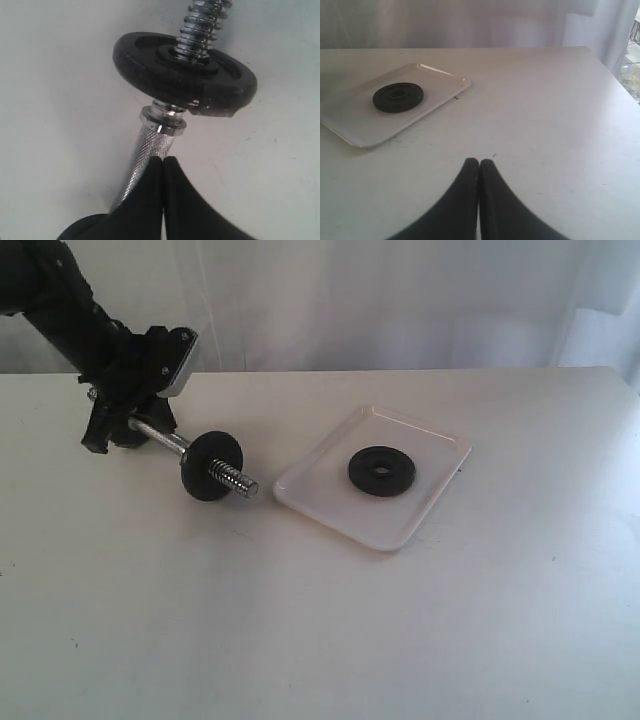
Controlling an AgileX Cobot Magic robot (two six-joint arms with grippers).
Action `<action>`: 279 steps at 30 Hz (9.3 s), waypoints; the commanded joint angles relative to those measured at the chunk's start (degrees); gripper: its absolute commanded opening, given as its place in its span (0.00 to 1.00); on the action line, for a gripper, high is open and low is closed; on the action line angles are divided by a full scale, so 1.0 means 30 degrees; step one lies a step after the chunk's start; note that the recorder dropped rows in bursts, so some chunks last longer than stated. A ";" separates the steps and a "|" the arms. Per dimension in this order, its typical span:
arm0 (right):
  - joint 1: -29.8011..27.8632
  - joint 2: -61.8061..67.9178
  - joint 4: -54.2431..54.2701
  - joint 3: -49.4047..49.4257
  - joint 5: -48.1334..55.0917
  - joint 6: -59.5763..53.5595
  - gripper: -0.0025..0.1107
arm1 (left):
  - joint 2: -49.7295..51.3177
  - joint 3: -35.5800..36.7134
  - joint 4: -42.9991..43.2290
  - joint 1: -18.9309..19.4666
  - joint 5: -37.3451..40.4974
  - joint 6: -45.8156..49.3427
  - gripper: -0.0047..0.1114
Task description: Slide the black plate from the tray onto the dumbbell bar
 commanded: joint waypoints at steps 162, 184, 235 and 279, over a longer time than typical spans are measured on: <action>-0.0098 -0.0070 0.0628 -0.0412 -1.6411 0.8547 0.02 | 0.1310 0.3736 -0.5212 -0.2399 0.1750 -0.5440 0.04; 0.3877 2.6155 -1.0804 -1.7571 -1.1928 1.0819 0.02 | 0.1310 0.3736 -0.5376 -0.2399 0.1726 -0.5440 0.04; 0.6051 3.7845 -0.5590 -2.5920 0.0167 -0.0740 0.03 | 0.1310 0.3736 -0.7184 -0.2399 0.1834 -0.5440 0.04; 0.5808 4.0689 -0.2136 -2.5920 -0.4313 -0.0702 0.95 | 0.1310 0.3736 -0.7361 -0.2399 0.1676 -0.5440 0.04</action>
